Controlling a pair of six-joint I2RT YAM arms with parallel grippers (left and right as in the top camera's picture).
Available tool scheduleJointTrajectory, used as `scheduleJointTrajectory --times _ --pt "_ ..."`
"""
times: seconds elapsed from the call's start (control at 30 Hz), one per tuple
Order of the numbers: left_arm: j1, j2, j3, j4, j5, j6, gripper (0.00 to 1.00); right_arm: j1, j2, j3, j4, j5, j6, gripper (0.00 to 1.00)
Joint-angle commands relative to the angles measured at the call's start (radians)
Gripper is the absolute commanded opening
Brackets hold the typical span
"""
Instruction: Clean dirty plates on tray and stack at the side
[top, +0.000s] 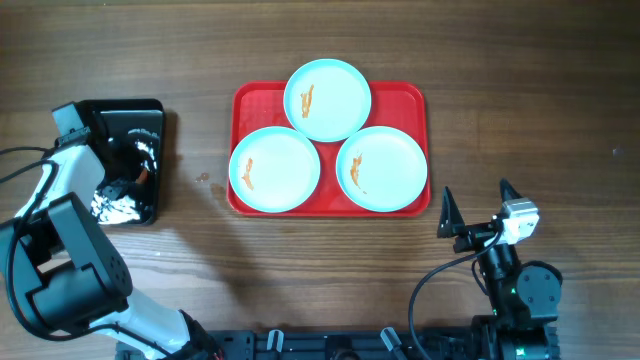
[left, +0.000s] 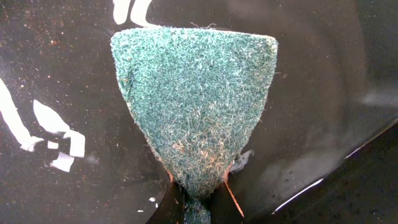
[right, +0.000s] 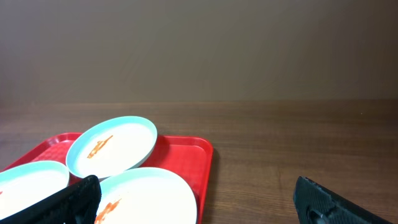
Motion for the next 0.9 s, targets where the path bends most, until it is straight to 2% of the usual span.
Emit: scheduleJointTrajectory --times 0.0,0.17,0.2,0.27,0.4,0.63,0.87 --pt "0.000 -0.034 -0.001 -0.004 0.025 0.002 0.04 -0.005 -0.014 -0.016 0.005 0.018 -0.014 1.00" --pt "0.000 -0.099 -0.001 -0.003 0.035 0.002 0.04 -0.005 -0.014 -0.016 0.005 0.018 -0.014 1.00" --pt "0.000 -0.100 -0.001 -0.003 0.035 0.002 0.12 -0.005 -0.014 -0.016 0.005 0.018 -0.014 1.00" --pt "0.000 -0.100 -0.001 -0.007 0.034 0.002 0.58 -0.005 -0.014 -0.016 0.005 0.018 -0.014 1.00" --pt "0.000 -0.098 -0.001 -0.006 0.030 0.002 0.98 -0.005 -0.014 -0.016 0.005 0.018 -0.014 1.00" --pt "0.000 -0.079 -0.001 0.018 -0.036 0.003 1.00 -0.005 -0.014 -0.016 0.005 0.018 -0.014 1.00" --pt "0.000 -0.048 -0.001 0.086 -0.041 0.003 1.00 -0.005 -0.014 -0.016 0.005 0.018 -0.014 1.00"
